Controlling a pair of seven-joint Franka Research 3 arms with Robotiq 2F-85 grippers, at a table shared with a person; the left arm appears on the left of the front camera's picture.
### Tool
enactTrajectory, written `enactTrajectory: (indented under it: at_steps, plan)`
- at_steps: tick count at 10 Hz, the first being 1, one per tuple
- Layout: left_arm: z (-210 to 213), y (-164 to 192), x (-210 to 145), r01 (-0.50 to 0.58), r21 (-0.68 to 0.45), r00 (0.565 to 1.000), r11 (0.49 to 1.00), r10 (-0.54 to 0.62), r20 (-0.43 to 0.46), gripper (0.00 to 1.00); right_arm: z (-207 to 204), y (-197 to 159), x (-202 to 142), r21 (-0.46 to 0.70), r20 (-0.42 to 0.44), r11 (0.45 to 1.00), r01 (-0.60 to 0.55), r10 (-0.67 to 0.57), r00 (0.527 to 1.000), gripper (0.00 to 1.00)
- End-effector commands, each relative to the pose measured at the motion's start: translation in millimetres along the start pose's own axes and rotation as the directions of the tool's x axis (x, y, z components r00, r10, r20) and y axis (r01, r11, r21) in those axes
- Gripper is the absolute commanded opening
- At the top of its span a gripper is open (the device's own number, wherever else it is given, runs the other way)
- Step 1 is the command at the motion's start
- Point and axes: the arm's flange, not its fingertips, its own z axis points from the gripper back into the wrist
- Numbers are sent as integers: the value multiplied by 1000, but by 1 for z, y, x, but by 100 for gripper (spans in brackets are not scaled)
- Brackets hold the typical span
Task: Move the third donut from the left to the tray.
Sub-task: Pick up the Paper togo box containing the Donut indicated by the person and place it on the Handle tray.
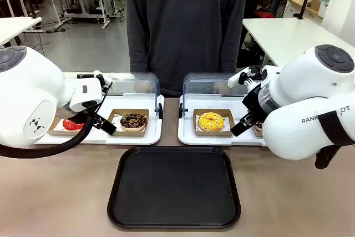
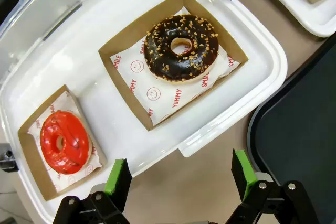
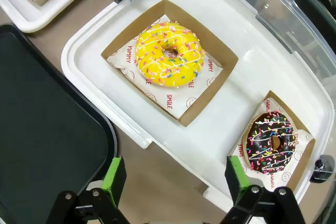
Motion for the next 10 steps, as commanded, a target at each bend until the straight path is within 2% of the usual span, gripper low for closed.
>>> enactTrajectory:
  at_steps: [1,2,3,6,9,10]
  plan:
    - [0,0,0,0,0,1000,1000,0,0,100,0,0,0,1,0,1000,4,-4,1000,100]
    - [0,0,0,0,0,1000,1000,0,0,100,0,0,0,0,0,1000,0,0,1000,100]
    - [20,12,11,-18,-29,999,999,19,30,100,20,-13,16,10,8,1000,19,-19,1000,100]
    - [94,76,36,-12,-227,999,974,23,47,100,89,-62,47,141,61,989,39,-48,997,100]
    - [143,147,23,143,-404,988,904,-105,113,100,154,-137,24,241,159,969,53,-93,983,100]
    - [152,173,10,221,-464,969,858,-142,201,100,169,-165,8,275,195,961,29,-85,977,100]
